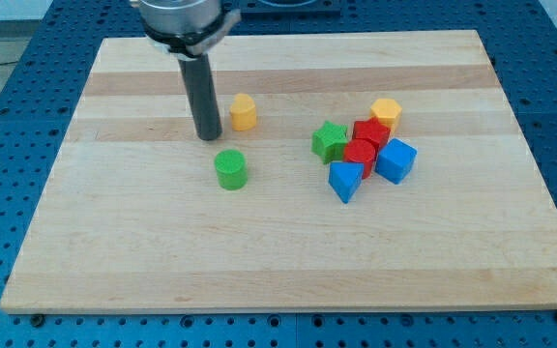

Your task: Push the yellow heart top left of the green star

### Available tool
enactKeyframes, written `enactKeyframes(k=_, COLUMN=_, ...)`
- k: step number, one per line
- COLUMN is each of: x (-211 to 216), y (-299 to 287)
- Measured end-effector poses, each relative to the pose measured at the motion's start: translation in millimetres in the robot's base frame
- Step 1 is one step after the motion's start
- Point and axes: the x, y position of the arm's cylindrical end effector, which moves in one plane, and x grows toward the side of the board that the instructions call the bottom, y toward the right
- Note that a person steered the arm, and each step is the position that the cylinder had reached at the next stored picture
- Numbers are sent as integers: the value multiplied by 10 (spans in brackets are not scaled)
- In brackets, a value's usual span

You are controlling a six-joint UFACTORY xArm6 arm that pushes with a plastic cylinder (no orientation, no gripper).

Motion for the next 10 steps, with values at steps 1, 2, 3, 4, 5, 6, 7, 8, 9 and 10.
enactKeyframes(k=1, x=-258, y=68)
enactKeyframes(k=2, x=-342, y=313)
enactKeyframes(k=3, x=-346, y=468)
enactKeyframes(k=4, x=-347, y=595)
enactKeyframes(k=5, x=-434, y=637)
enactKeyframes(k=6, x=-439, y=727)
enactKeyframes(k=7, x=-424, y=823)
enactKeyframes(k=8, x=-352, y=936)
enactKeyframes(k=9, x=-264, y=1060)
enactKeyframes(k=10, x=-259, y=1054)
